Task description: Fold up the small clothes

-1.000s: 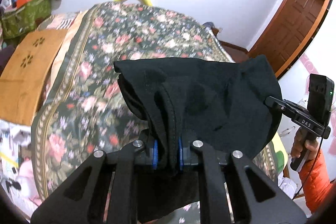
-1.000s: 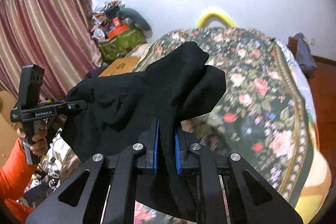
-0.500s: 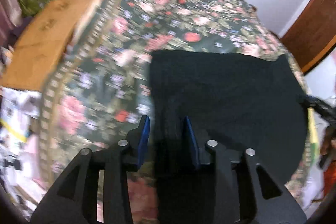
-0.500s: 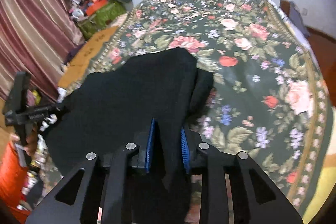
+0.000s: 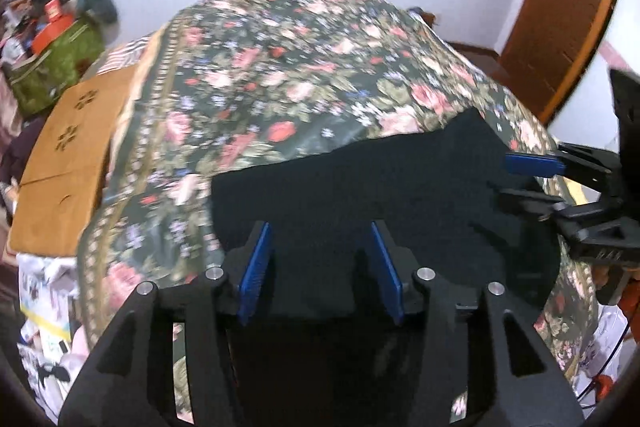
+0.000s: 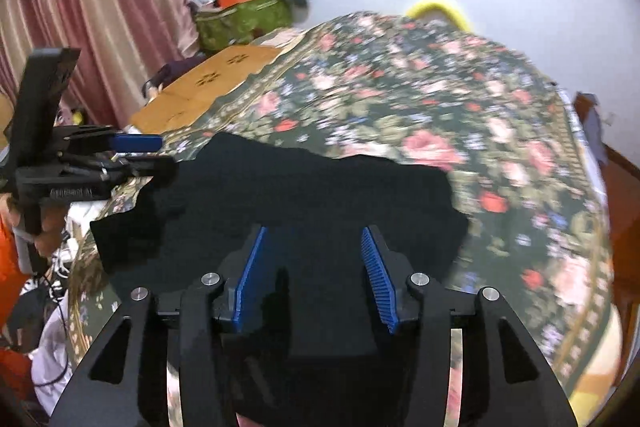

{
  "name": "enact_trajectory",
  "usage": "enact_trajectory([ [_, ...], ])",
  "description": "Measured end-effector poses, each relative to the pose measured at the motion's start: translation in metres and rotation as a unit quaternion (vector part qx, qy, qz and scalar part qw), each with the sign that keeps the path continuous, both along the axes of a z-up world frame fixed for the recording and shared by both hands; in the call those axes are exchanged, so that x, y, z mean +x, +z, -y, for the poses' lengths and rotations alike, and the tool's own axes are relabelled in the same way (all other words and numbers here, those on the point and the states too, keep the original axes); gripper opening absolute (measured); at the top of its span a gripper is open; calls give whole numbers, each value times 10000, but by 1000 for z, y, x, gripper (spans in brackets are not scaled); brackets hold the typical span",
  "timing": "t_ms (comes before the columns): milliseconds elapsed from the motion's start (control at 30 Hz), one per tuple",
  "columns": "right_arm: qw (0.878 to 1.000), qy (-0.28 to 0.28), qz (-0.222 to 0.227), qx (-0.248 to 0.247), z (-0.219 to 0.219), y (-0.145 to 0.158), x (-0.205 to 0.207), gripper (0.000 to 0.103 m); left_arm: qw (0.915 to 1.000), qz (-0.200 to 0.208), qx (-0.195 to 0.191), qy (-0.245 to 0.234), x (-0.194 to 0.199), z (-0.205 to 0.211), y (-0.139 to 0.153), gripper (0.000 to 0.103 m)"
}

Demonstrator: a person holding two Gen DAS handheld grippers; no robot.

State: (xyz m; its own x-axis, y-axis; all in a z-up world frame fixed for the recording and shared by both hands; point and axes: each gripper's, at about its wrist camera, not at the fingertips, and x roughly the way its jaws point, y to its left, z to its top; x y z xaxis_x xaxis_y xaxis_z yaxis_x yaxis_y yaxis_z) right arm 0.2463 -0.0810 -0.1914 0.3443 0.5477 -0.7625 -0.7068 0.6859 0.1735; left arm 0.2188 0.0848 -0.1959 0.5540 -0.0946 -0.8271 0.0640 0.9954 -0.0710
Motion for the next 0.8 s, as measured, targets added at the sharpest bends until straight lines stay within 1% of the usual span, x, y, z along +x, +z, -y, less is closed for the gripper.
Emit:
enact_trajectory([
  [100,9998,24,-145,-106,-16,-18,12,45,9996,-228,139,-81,18,10,-22,50],
  [167,9995,-29,-230,-220,-19,-30,21,45,9994,-284,173,-25,24,8,-32,50],
  [233,9994,-136,-209,-241,-11,-33,26,45,9996,-267,50,48,27,1,-35,51],
  [267,9993,-187,-203,-243,-7,-34,29,45,9996,-267,-20,135,29,-6,-36,54],
  [333,9986,-368,-158,-343,3,-35,31,45,9991,-265,-3,325,29,-17,-37,57],
  [400,9981,-458,-183,-380,12,-35,32,45,9984,-300,19,475,27,-28,-39,57],
  [500,9973,-607,-247,-327,26,-28,30,45,9976,-298,67,625,20,-36,-36,57],
  [600,9975,-622,-203,-271,30,-17,20,45,9974,-204,167,674,5,-37,-25,57],
  [733,9992,-352,-73,-185,20,-3,-1,45,9983,8,172,559,-13,-28,-6,57],
  [800,9998,-158,-119,-60,10,2,-14,45,9988,96,115,475,-21,-20,2,57],
])
